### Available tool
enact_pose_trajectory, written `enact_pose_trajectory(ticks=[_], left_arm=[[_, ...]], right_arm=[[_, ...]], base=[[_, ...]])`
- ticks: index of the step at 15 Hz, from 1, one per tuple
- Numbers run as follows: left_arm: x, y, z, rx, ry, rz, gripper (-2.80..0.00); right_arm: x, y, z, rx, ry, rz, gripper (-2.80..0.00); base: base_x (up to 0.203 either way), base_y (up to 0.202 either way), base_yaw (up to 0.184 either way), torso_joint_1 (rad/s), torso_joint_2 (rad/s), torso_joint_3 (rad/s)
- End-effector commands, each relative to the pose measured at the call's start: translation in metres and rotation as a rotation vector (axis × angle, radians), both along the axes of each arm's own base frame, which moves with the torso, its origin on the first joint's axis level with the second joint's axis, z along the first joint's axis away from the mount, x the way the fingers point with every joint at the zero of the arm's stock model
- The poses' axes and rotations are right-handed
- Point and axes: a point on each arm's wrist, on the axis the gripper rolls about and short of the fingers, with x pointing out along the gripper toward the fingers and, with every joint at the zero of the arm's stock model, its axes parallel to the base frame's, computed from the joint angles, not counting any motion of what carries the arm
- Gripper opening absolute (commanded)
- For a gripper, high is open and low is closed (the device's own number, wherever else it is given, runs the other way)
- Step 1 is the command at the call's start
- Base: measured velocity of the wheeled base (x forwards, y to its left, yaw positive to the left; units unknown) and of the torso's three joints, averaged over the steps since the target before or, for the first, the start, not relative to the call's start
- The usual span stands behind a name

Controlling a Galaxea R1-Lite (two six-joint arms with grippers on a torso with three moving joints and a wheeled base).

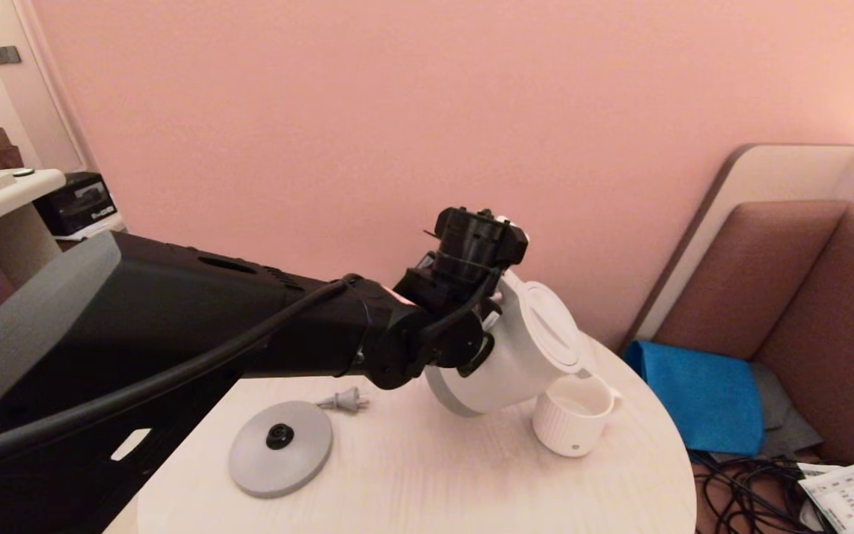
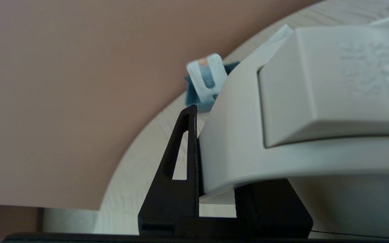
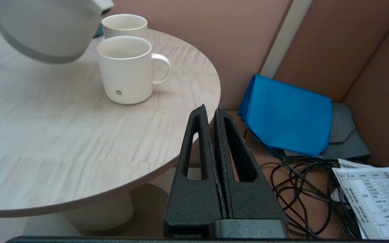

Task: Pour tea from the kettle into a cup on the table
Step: Pour water into the cup

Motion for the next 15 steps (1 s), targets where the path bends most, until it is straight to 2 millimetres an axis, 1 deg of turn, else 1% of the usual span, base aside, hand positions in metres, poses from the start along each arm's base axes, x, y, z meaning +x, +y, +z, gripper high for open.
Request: enact_pose_trajectory(ticks=[1,7,11,15], left_arm=[[0.000,-0.002,0.004,0.007,-0.015,-0.004,-2.80],[0.006,-0.009,0.013,0.030,-0.061,-0.010,-2.80],[0.010,-0.013,0.024,0.041,-0.100,-0.019,-2.80],[0.011,-0.015,0.019,0.079,-0.096,-0.026,-2.80]], right_arm=[[0.000,0.000,0.000,-0.001,0.000,0.001,-2.80],[0.000,0.000,0.000,-0.001,0.001,0.001,-2.80],[0.000,0.000,0.000,-0.001,0.000,0.001,-2.80],[0.000,0.000,0.000,-0.001,0.000,0.001,-2.80]], base=[[0.000,0.000,0.000,0.000,0.00,0.000],[0.000,0.000,0.000,0.000,0.00,0.000],[0.000,0.000,0.000,0.000,0.00,0.000],[0.000,0.000,0.000,0.000,0.00,0.000]])
